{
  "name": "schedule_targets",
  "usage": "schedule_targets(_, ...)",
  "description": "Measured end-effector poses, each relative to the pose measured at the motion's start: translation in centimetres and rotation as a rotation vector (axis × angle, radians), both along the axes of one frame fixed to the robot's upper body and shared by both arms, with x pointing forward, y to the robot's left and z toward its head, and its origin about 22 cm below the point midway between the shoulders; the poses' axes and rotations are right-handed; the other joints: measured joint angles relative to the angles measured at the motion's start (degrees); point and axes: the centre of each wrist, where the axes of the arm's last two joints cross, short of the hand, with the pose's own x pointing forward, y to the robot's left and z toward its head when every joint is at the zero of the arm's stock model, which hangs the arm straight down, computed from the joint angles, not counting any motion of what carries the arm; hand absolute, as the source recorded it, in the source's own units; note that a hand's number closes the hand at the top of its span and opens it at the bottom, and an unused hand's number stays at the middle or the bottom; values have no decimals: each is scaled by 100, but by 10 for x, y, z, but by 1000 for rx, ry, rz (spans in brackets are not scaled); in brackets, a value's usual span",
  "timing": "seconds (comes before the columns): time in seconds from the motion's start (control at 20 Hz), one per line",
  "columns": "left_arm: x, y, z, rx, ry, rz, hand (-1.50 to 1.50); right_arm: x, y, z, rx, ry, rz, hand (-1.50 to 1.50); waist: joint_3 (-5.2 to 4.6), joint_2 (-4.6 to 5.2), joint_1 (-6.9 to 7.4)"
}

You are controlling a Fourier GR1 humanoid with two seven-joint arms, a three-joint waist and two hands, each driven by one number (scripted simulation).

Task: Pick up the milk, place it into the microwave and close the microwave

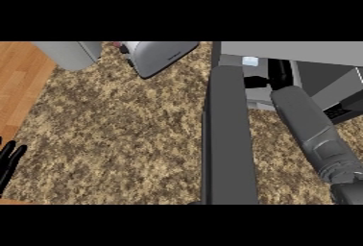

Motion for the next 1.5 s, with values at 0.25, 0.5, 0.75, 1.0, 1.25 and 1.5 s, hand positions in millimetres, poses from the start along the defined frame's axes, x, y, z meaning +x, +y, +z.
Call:
schedule_targets(0.25,8,-13,-1,-15,-4,-53,-150,-5,4,-12,148,30,80,-150,-2,-51,-124)
schedule_targets(0.5,17,-25,-1,-23,3,-94,150,-16,-2,-30,281,72,139,-150,-9,-115,-256)
schedule_targets(0.75,19,-46,-1,-34,20,-147,150,-33,-8,-57,419,128,216,-150,-15,-179,-375)
schedule_targets(1.0,24,-68,-1,-35,52,-191,150,-49,-14,-77,529,168,281,-150,-21,-238,-486)
schedule_targets(1.25,30,-81,-12,-38,90,-219,150,-75,-21,-107,573,194,307,-150,-29,-287,-589)
schedule_targets(1.5,42,-101,-7,-10,104,-265,150,-99,-32,-128,578,207,313,-150,-36,-333,-702)
